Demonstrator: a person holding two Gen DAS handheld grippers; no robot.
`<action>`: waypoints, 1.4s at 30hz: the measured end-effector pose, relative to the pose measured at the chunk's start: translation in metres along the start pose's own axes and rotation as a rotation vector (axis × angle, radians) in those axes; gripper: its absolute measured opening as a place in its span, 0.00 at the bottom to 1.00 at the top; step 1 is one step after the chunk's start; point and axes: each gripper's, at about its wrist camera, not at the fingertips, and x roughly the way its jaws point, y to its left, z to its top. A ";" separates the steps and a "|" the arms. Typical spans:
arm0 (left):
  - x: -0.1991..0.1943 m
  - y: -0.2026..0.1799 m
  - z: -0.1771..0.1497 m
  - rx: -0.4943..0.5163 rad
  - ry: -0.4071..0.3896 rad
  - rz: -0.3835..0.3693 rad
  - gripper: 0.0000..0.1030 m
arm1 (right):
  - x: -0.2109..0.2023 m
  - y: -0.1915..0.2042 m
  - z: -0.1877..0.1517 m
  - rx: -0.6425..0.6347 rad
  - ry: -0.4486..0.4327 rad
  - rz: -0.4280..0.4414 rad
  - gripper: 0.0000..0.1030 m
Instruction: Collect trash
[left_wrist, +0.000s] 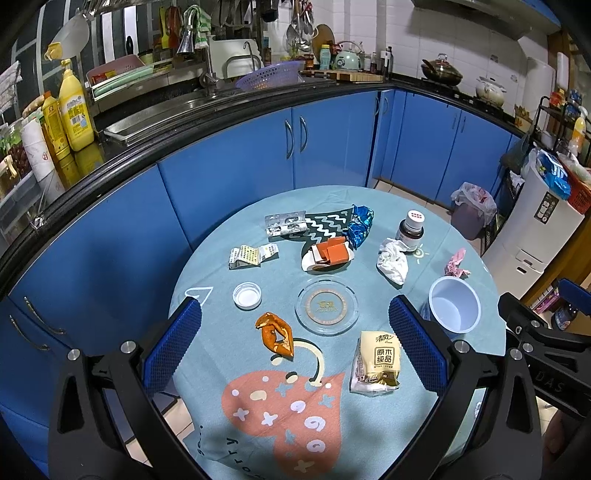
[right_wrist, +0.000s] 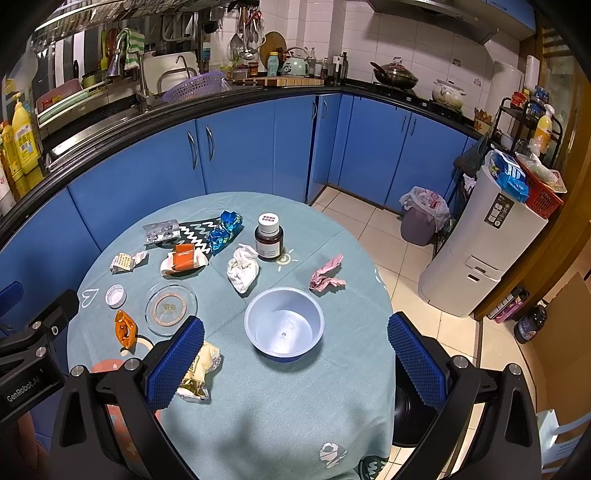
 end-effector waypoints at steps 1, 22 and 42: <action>0.000 0.000 0.000 0.000 -0.001 0.000 0.97 | 0.000 0.000 0.000 0.000 0.000 0.000 0.95; -0.002 0.000 0.003 0.002 -0.008 -0.002 0.97 | 0.000 0.000 0.001 -0.002 -0.004 0.001 0.95; -0.002 0.000 0.003 0.003 -0.007 -0.001 0.97 | -0.002 0.002 0.000 0.001 -0.006 0.009 0.95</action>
